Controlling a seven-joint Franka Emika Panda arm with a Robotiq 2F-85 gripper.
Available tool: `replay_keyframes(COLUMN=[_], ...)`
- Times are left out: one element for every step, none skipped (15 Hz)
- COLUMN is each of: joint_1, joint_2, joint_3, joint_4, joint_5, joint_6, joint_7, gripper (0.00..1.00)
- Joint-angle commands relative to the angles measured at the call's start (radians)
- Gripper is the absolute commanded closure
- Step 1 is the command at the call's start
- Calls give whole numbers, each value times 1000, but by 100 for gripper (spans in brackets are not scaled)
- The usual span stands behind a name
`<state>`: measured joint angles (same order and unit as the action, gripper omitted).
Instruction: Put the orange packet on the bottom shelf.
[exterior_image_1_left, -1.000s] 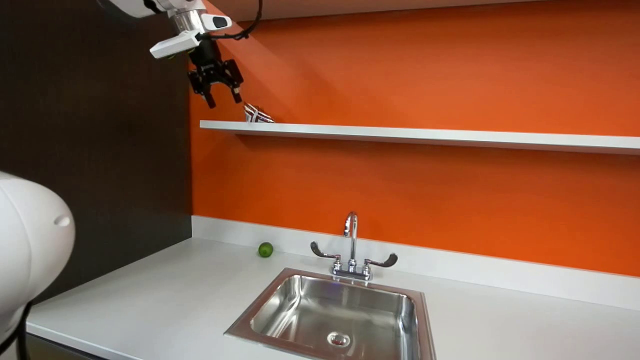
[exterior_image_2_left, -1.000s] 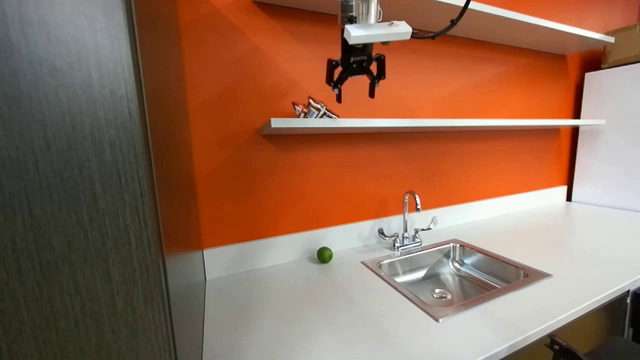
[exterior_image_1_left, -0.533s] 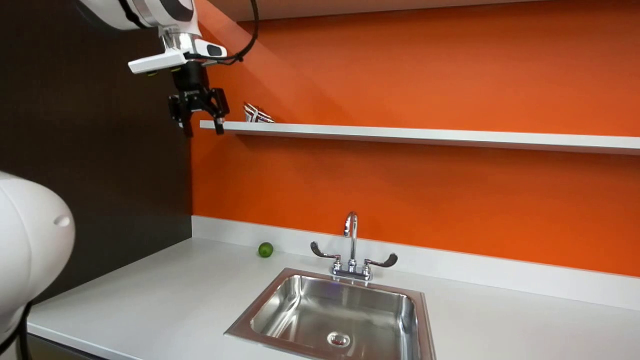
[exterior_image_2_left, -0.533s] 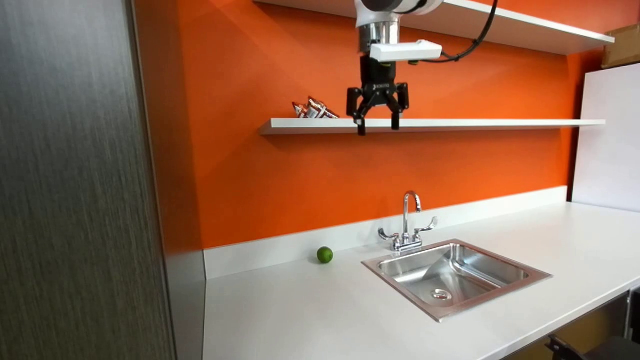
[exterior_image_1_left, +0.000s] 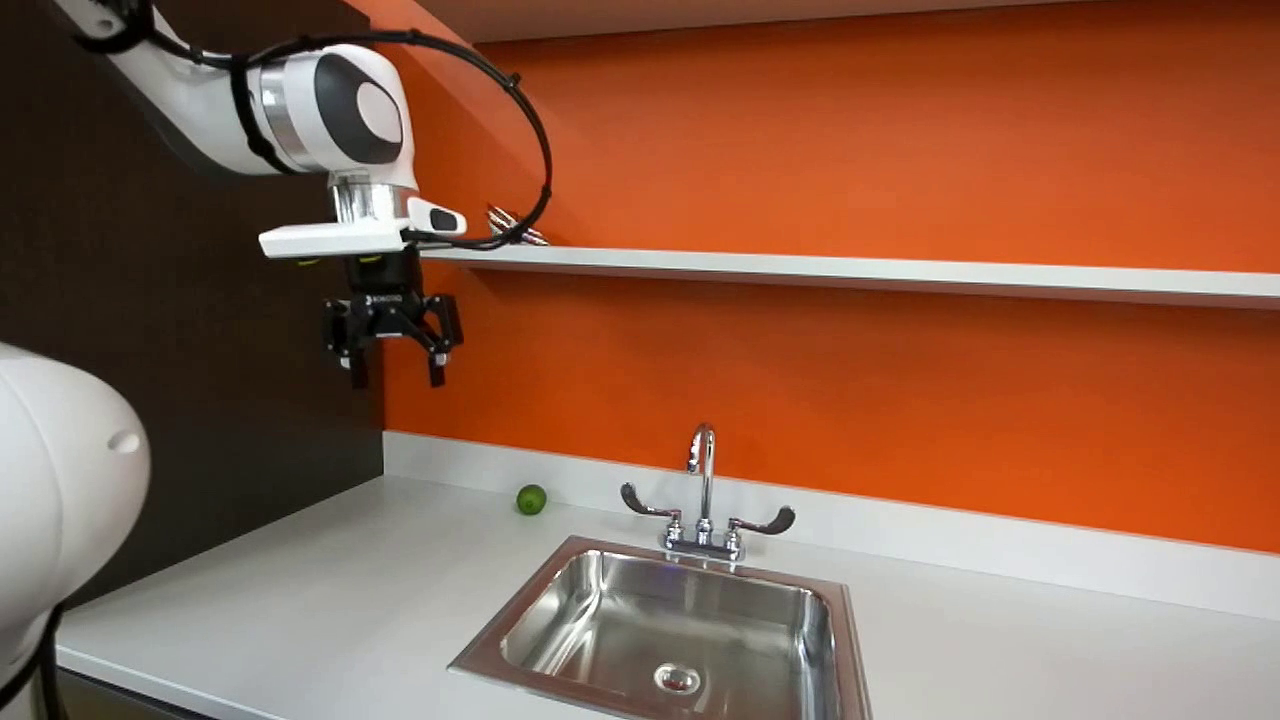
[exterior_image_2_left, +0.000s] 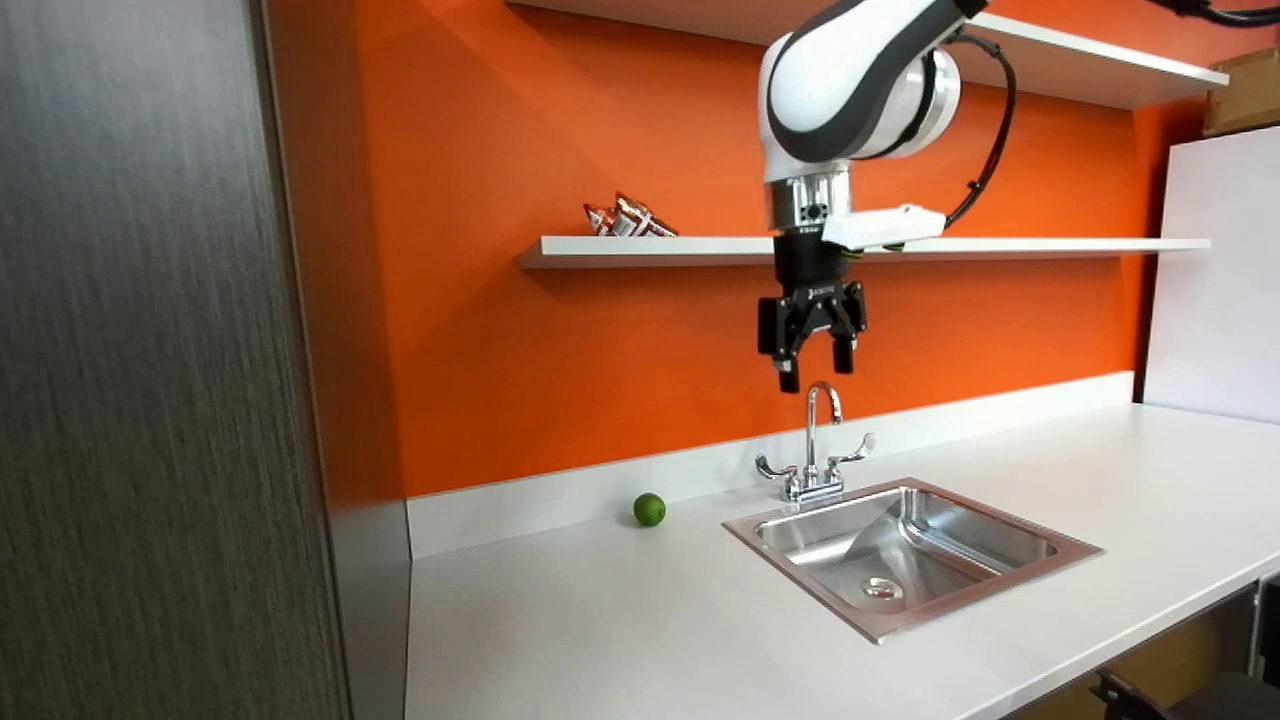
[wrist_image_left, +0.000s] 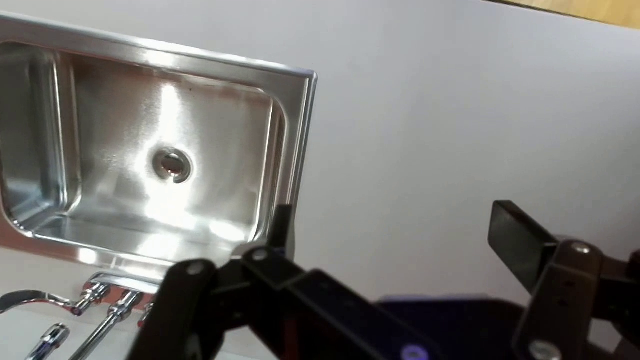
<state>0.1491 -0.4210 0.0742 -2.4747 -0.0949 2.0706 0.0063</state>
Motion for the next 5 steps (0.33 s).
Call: replay_keyframes(joint_1=[-14, -14, -14, -14, -14], joint_2=[-4, -8, -12, -15, -18], joint_3=[11, 9, 9, 9, 9], joint_4=[-29, -48, -56, -57, -57], joint_5=[7, 7, 7, 7, 7], joint_6=[21, 34, 40, 41, 41], joint_7=[-15, -21, -24, -25, -26], gripper=[0, 0, 0, 0, 0])
